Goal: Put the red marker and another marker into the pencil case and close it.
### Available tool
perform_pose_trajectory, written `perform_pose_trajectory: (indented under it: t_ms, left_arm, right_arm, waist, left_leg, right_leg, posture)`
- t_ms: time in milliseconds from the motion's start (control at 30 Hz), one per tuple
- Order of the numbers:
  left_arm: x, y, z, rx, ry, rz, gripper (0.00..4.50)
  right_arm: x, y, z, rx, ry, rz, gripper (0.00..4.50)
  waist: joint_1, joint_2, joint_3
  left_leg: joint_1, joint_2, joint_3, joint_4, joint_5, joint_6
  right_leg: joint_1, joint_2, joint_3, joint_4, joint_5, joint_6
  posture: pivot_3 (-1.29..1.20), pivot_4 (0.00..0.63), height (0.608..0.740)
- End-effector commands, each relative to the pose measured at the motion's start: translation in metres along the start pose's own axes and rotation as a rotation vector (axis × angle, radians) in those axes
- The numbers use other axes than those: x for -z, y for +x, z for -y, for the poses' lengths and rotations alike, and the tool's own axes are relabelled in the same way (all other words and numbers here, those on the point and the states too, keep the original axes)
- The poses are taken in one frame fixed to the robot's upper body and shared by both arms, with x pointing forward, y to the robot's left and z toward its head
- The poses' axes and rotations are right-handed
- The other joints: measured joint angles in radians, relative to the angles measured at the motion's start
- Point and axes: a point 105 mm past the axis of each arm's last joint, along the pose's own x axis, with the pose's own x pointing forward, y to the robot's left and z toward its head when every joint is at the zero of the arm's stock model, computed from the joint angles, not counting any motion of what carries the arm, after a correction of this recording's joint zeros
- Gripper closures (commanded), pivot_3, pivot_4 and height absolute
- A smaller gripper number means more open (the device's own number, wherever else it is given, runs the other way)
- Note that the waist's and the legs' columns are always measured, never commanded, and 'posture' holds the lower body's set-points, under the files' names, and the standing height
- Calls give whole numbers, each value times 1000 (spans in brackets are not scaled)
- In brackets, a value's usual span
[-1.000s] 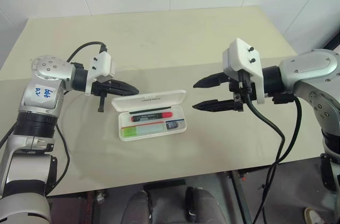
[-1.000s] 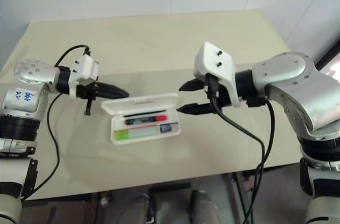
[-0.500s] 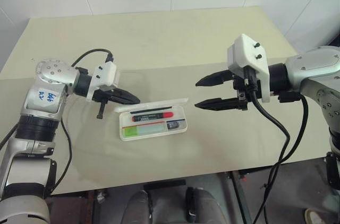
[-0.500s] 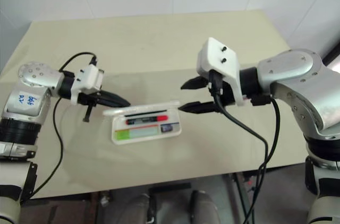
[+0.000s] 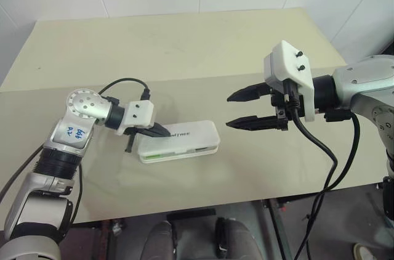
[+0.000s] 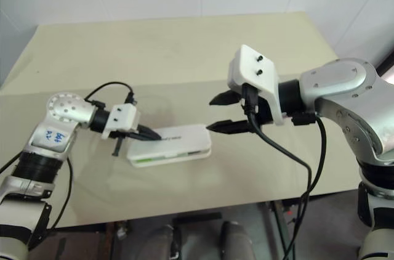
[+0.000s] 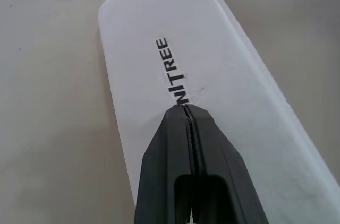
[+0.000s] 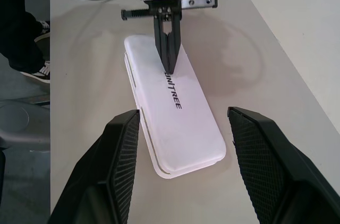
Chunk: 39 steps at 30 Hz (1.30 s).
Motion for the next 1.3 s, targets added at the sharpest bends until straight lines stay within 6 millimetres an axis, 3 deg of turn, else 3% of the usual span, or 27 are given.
perform_pose_trajectory:
  t_ms: [33, 400, 600, 667, 900, 1000, 1167, 1300]
  left_arm:
    - [6, 7, 0, -11, 31, -28, 4469]
    - [12, 25, 10, -1, 50, -31, 4469]
    - [-2, 41, 18, 21, 37, 51, 4469]
    - [-4, 37, 15, 4, 33, 57, 4469]
    - [-29, -27, -20, -190, -178, 243, 4469]
    - [-36, -68, -31, -317, -258, 297, 4469]
    - [-24, -116, -32, -538, -344, 289, 4469]
    - [-10, -134, -29, -670, -382, 251, 4469]
  right_arm:
    - [-9, -10, 0, 41, -46, 18, 1722]
    - [-8, -8, 0, 46, -40, 16, 1722]
    - [-9, -7, 0, 45, -39, 17, 1722]
    - [-9, -7, -1, 44, -40, 18, 1722]
    - [-9, -8, 2, 63, -33, 32, 1722]
    - [-5, -8, 7, 77, -22, 36, 1722]
    - [12, -5, 24, 122, 12, 39, 1722]
    - [29, -2, 41, 171, 60, 50, 1722]
  waist:
    - [0, 0, 0]
    - [1, 0, 0]
    - [2, 0, 0]
    - [2, 0, 0]
    - [-4, 0, 0]
    - [-4, 0, 0]
    - [-3, 0, 0]
    - [-2, 0, 0]
  left_leg:
    - [0, 0, 0, 0, 0, 0]
    - [0, 0, 0, 0, 0, 0]
    - [1, -1, 0, 1, -1, 1]
    - [0, 0, 0, 1, -1, 2]
    - [0, 0, 0, 1, -1, 2]
    - [0, 1, 0, 0, -1, 1]
    - [0, 0, 0, 0, -1, 1]
    - [0, 0, 0, 0, -1, 1]
  right_leg:
    - [0, 0, 0, 0, 0, 0]
    - [0, -1, 0, 0, 0, 0]
    - [1, -1, 0, 0, 0, 0]
    - [1, -1, 0, 0, 0, 0]
    - [0, 0, 0, 0, 0, 0]
    - [0, 0, 0, 0, 0, 0]
    - [1, -1, 0, 0, 0, 0]
    - [1, -1, 0, 0, 0, 0]
  posture:
    - [0, 150, 740]
    - [0, 150, 740]
    - [0, 150, 740]
    - [0, 150, 740]
    - [0, 150, 740]
    - [0, 150, 740]
    - [0, 150, 740]
    - [0, 150, 740]
